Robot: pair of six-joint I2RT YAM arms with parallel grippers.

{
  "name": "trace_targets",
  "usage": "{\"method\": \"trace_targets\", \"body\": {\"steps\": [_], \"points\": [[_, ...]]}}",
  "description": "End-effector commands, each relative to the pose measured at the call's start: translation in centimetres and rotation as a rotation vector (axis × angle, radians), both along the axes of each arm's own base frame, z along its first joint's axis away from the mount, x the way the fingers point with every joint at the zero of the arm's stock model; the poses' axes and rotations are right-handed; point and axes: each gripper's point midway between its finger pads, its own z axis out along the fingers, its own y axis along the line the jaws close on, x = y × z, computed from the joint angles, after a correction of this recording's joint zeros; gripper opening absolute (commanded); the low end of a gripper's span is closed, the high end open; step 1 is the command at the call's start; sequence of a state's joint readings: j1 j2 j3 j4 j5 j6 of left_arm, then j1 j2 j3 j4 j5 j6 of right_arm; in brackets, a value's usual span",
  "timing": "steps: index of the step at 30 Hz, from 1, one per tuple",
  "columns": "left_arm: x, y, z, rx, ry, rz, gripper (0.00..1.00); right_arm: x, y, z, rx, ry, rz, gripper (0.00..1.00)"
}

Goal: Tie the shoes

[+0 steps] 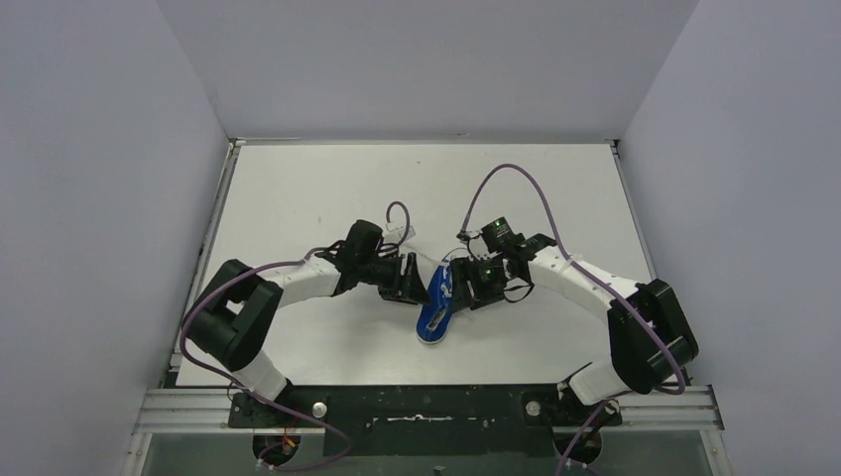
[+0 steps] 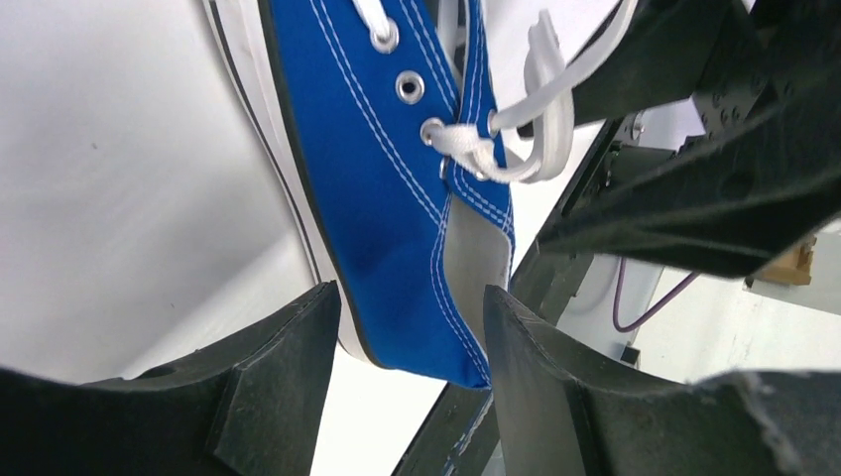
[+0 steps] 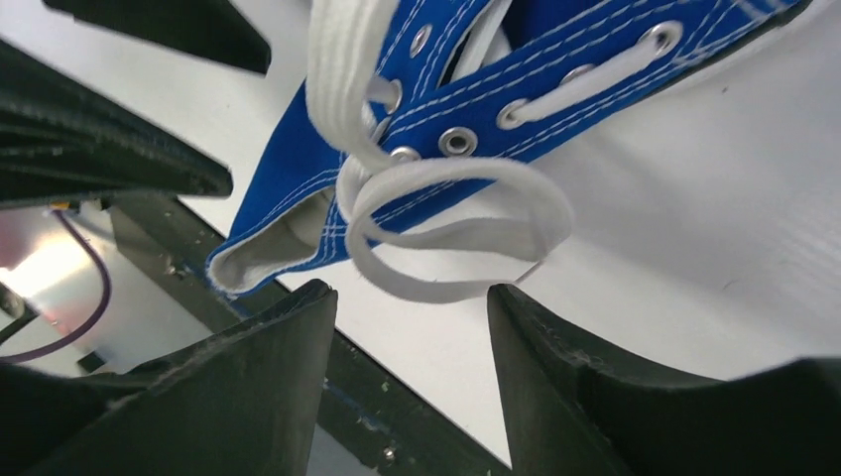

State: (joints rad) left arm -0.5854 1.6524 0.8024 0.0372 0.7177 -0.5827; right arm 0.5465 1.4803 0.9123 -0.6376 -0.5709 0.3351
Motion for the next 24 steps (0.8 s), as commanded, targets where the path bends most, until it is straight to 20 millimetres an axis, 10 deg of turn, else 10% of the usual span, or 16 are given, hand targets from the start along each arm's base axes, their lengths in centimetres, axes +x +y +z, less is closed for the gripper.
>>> {"method": "trace_targets", "body": {"steps": [1, 8, 18, 24], "points": [[-0.7, -0.5, 1.3, -0.020, -0.051, 0.010, 0.52, 2.1, 0.6, -0.2, -0.002, -0.139, -0.009, 0.53], [-3.1, -0.7, 0.4, -0.008, -0.006, 0.042, 0.47, 1.6, 1.1, 1.2, 0.071, -0.171, -0.013, 0.00], [-5.3, -1.1, 0.3, -0.009, 0.003, 0.047, 0.39, -2.4, 1.1, 9.9, 0.277, -0.076, -0.093, 0.00], [-4.2, -0.1, 2.5, 0.026, -0.145, 0.052, 0.44, 0.3, 1.4, 13.5, 0.303, -0.164, -0.134, 0.00]]}}
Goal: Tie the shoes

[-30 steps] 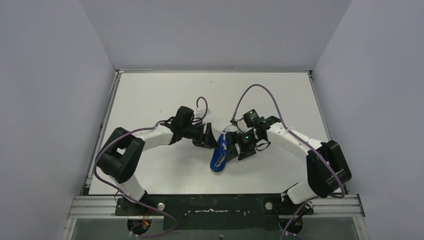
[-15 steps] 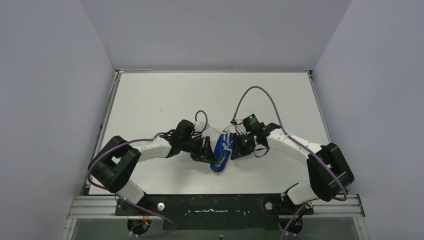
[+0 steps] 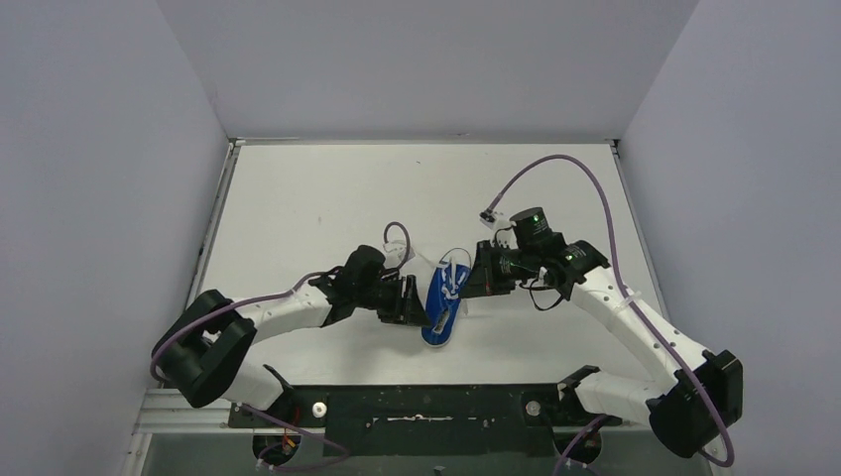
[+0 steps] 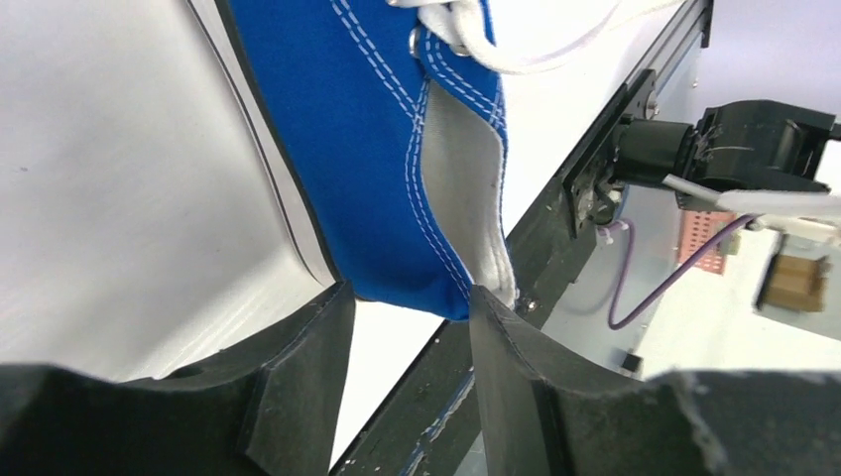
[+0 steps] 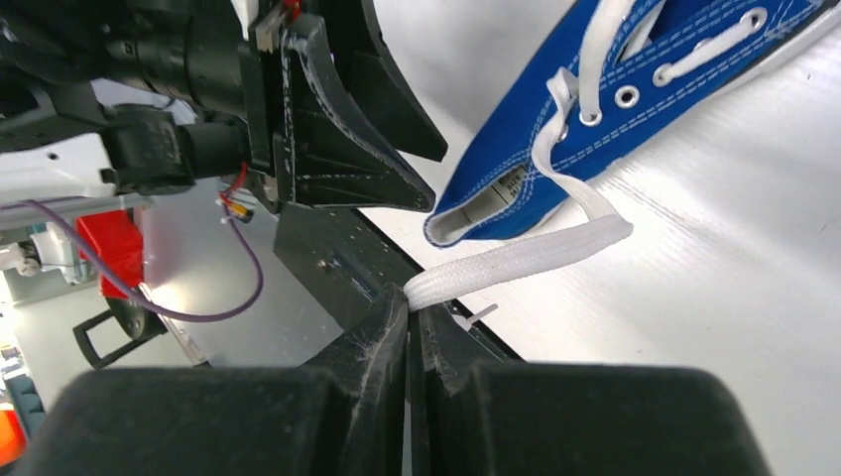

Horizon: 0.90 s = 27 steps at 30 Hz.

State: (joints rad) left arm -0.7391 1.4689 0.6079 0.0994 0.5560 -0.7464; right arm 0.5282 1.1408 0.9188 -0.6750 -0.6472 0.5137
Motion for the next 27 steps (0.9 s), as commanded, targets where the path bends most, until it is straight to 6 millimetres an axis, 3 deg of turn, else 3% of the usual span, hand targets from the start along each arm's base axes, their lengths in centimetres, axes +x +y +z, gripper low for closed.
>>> {"method": "trace_targets", "body": {"steps": [1, 3, 6, 12, 17, 21, 25, 27], "points": [[2.1, 0.1, 3.8, 0.000, -0.224, -0.021, 0.46, 2.3, 0.9, 4.3, 0.068, -0.057, -0.021, 0.00], [2.7, 0.7, 5.1, 0.038, -0.326, -0.068, 0.51, 3.2, 1.2, 5.1, 0.083, -0.057, -0.017, 0.00], [5.3, 0.4, 8.1, 0.024, -0.543, -0.143, 0.55, 4.2, 1.6, 6.7, 0.116, -0.069, -0.022, 0.00], [11.8, -1.3, 13.0, -0.212, -0.684, -0.240, 0.56, 3.9, 2.0, 7.7, 0.174, -0.052, 0.040, 0.00], [14.7, -4.9, 13.3, -0.305, -0.580, -0.401, 0.54, 3.3, 1.8, 7.4, 0.179, -0.017, 0.071, 0.00], [16.9, -8.2, 12.6, -0.374, -0.544, -0.416, 0.53, 3.5, 1.8, 7.9, 0.185, -0.013, 0.077, 0.00], [16.3, -11.0, 13.0, -0.538, -0.477, -0.472, 0.53, 4.0, 1.9, 8.5, 0.188, -0.018, 0.086, 0.00], [15.5, -11.4, 12.2, -0.594, -0.412, -0.490, 0.53, 4.4, 2.1, 9.0, 0.194, -0.025, 0.093, 0.00]]}}
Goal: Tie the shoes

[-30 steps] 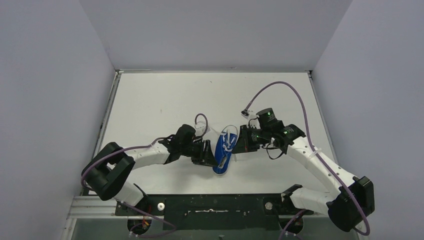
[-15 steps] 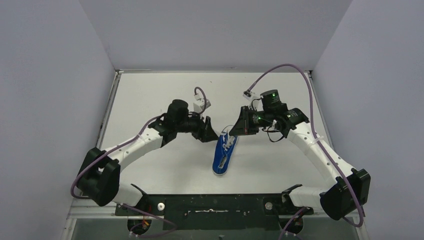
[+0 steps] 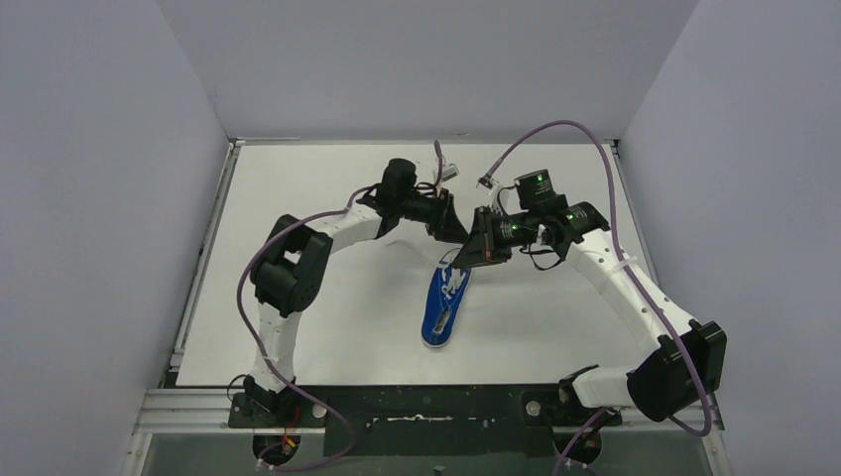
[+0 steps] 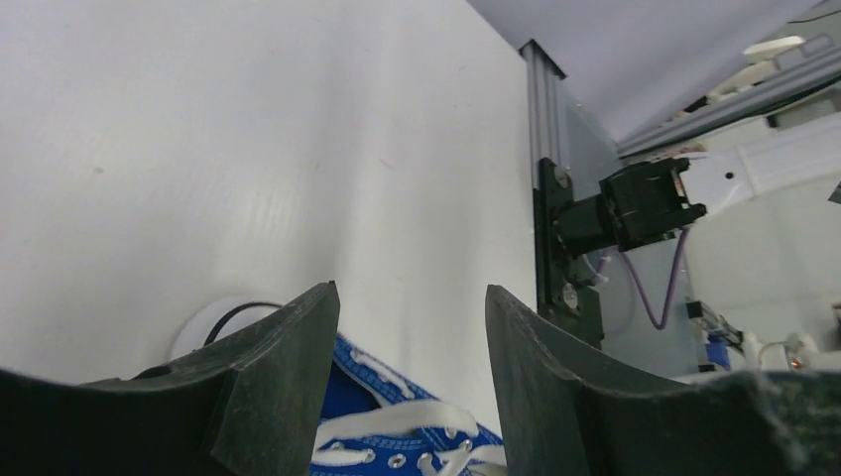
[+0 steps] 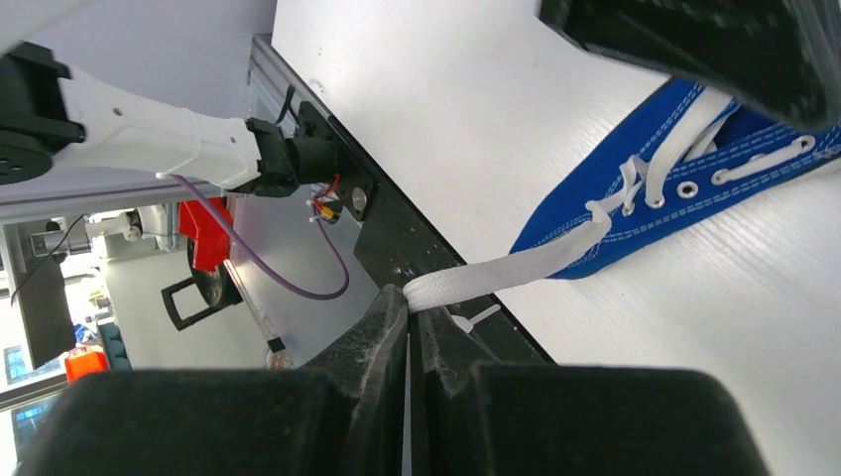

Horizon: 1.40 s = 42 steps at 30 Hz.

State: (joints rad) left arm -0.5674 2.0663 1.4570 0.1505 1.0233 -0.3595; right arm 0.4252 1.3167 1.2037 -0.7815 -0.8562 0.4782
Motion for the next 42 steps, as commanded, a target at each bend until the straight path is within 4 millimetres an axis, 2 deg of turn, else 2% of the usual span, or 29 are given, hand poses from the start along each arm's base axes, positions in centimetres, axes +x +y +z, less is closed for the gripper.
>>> {"method": "trace_targets", "body": {"steps": [1, 5, 10, 15, 16, 18, 22, 29, 36, 42], "points": [[-2.4, -1.9, 2.8, -0.190, 0.094, -0.172, 0.53, 1.1, 0.8, 3.0, 0.062, -0.076, 0.039, 0.00], [-4.2, -1.0, 3.0, -0.299, 0.160, -0.227, 0.53, 2.0, 1.7, 4.6, 0.120, -0.111, 0.046, 0.00], [-4.8, 0.3, 1.7, -0.280, 0.194, -0.216, 0.47, 3.2, 2.3, 5.7, 0.151, -0.132, 0.054, 0.00], [-4.1, 1.9, -0.3, -0.164, 0.122, -0.125, 0.46, 4.1, 2.5, 5.9, 0.172, -0.132, 0.049, 0.00], [-4.4, 2.4, -1.6, -0.094, 0.152, -0.112, 0.45, 4.3, 2.5, 5.9, 0.175, -0.135, 0.048, 0.00], [-4.6, 3.0, -2.1, -0.034, 0.101, -0.112, 0.45, 4.6, 2.6, 5.7, 0.174, -0.131, 0.045, 0.00], [-4.9, 3.7, -1.8, -0.050, 0.102, -0.107, 0.50, 5.3, 2.3, 5.2, 0.171, -0.131, 0.035, 0.00], [-5.8, 3.7, -2.2, -0.065, 0.120, -0.129, 0.48, 6.9, 2.7, 5.8, 0.205, -0.146, 0.009, 0.00], [-5.5, 5.2, -2.2, -0.112, 0.129, -0.100, 0.50, 8.4, 0.8, 5.4, 0.176, -0.149, -0.079, 0.00], [-5.7, 5.0, -2.1, -0.174, 0.149, -0.098, 0.51, 8.6, 0.0, 4.9, 0.166, -0.141, -0.100, 0.00]]}}
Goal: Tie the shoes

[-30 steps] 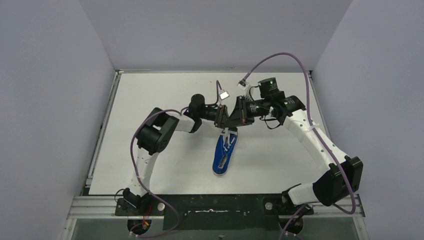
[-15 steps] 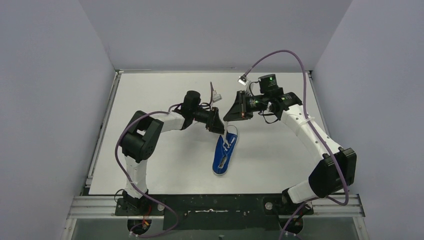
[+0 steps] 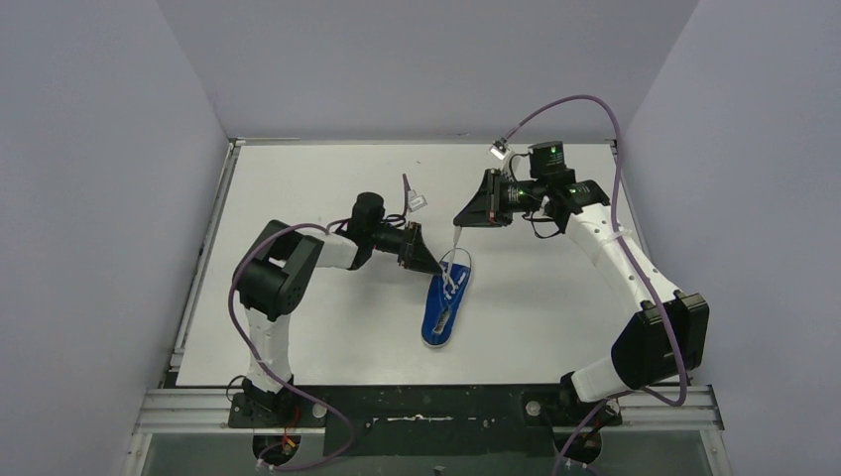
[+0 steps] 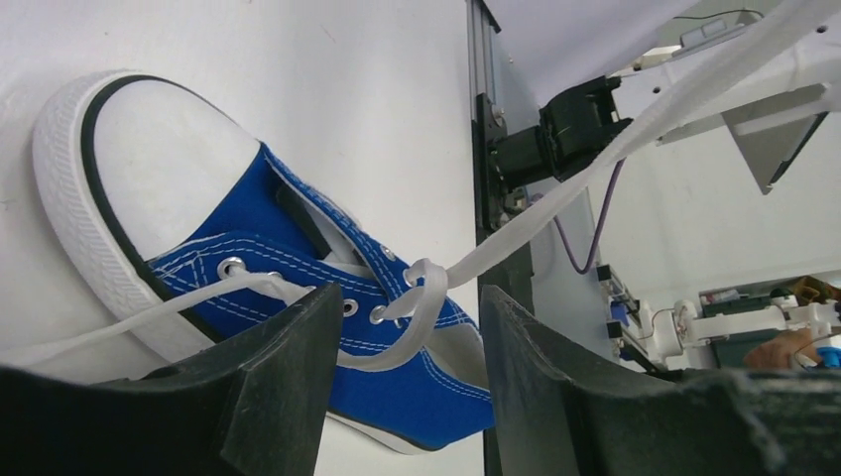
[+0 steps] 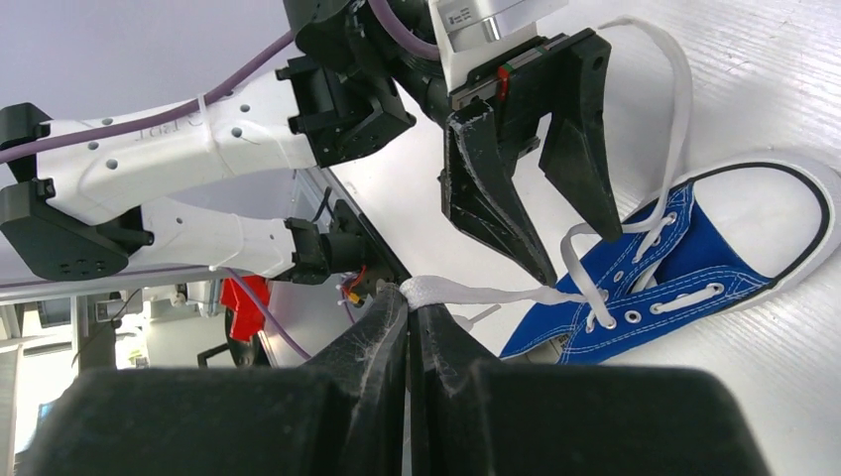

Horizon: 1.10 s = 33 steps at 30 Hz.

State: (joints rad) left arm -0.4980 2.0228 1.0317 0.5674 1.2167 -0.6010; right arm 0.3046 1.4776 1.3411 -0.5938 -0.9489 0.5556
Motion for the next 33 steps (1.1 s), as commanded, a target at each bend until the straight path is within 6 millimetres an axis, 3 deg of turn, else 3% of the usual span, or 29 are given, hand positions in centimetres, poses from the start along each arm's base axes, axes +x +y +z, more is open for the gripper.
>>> {"method": "trace_targets", "body": {"steps": [1, 13, 24, 28, 33], "points": [[0.4, -0.6, 3.2, -0.133, -0.090, -0.017, 0.51, 0.7, -0.2, 1.8, 0.030, -0.073, -0.014, 0.00], [-1.1, -2.8, 2.9, -0.080, -0.186, -0.023, 0.52, 1.5, 1.3, 3.1, 0.092, -0.072, 0.014, 0.00], [-1.5, -2.1, 3.5, -0.056, -0.199, 0.008, 0.46, 2.5, 2.3, 4.1, 0.118, -0.093, 0.003, 0.00], [-1.6, -1.7, 2.8, -0.008, -0.225, 0.012, 0.41, 2.5, 2.3, 3.8, 0.115, -0.088, 0.006, 0.00], [-1.5, -1.6, 3.0, 0.001, -0.233, 0.019, 0.26, 2.2, 1.6, 2.5, 0.061, -0.089, 0.017, 0.00]]}}
